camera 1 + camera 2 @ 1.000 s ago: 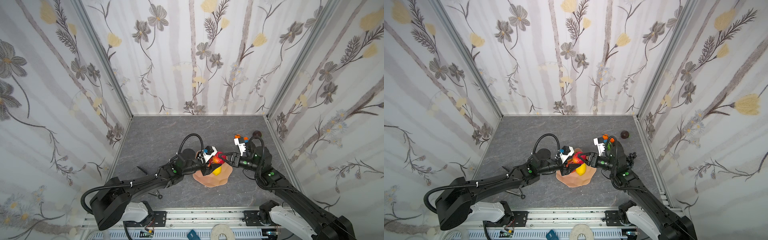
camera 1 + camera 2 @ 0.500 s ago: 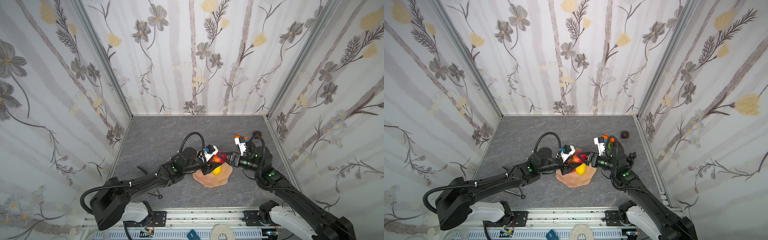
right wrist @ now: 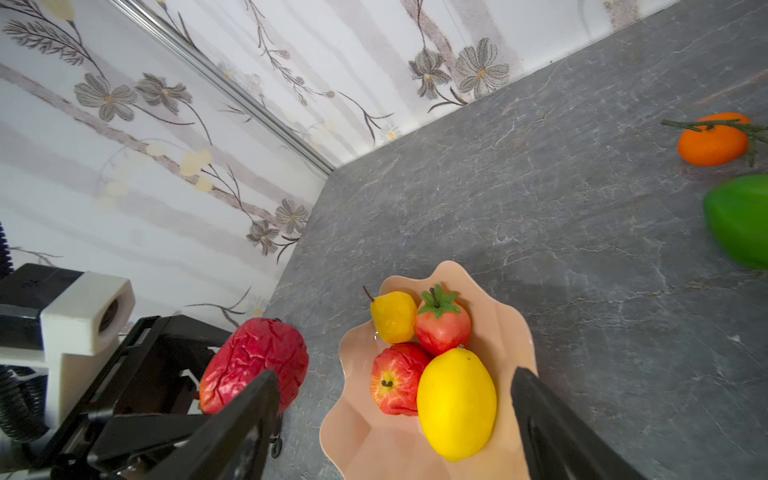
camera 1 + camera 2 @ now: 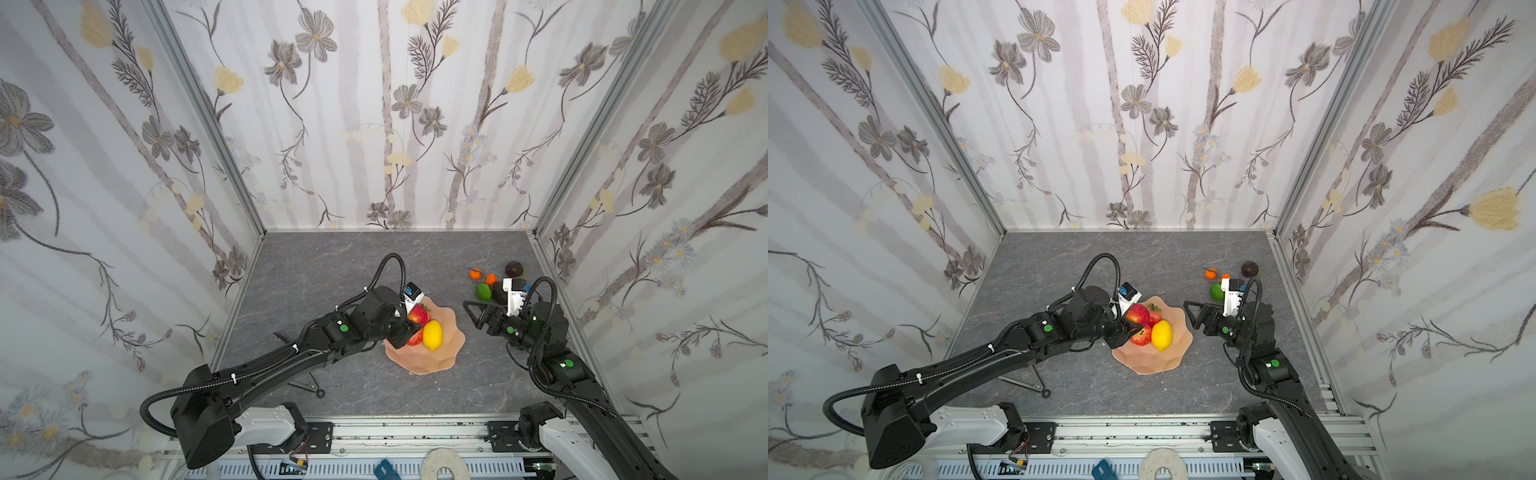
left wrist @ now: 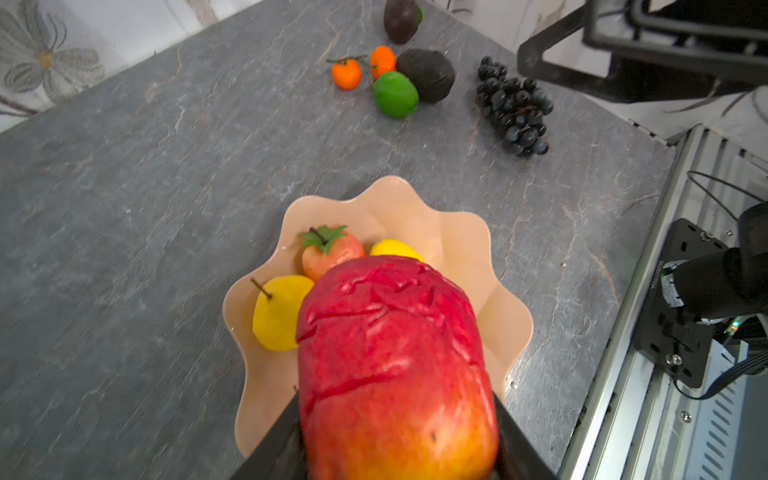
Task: Place and organize the fake fruits in the fruit bowl
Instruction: 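Open and withdraw the right gripper while the left gripper holds the fruit over the bowl, then lower the red wrinkled fruit with the left gripper toward the bowl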
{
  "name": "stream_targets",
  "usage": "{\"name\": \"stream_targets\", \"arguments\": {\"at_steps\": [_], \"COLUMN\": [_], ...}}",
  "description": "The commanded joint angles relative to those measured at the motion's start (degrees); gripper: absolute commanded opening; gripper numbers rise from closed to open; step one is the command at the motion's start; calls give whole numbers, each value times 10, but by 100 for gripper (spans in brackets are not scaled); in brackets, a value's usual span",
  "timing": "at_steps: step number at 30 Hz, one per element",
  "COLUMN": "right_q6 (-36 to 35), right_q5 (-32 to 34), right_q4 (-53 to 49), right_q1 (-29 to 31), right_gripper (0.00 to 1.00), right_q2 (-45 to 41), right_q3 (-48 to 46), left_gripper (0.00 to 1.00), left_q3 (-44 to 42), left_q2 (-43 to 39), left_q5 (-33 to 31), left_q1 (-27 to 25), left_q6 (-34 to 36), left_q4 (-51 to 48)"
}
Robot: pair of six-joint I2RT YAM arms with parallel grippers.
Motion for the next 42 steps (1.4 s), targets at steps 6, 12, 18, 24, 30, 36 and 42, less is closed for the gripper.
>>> {"name": "stream_targets", "arguments": {"at_steps": [6,12,18,24,30,36,42], "right_q6": [-27,-27,-35,-40,-48,-53,-54], "right_q5": [19,17,13,6,1,-18,-32], "right_q4": [2,5,-3,-8,-10,-11,-10], "right_q1": [-4,-6,-11,-17,-21,-39,-46], "right_gripper": [87,87,87,87,87,87,87], "right_q2": [-9,-22,-34,-37,-34,-26,-34], "right_q3": [-25,-38,-47,-49,-50,-55,-52], "left_gripper": [46,46,46,46,48,49,51], "left_q3": [74,121,145,146,155,158,151], "left_q2": [38,98,145,182,201,220,224], "left_q5": [-28,-3,26,33,31,22,11], "left_q1": [1,30,41,55,62,62,60], "left_q6": [-3,22,53,81,109,137,155], "left_q4": [-236,-295,-296,-288,-296,-304,-287]}}
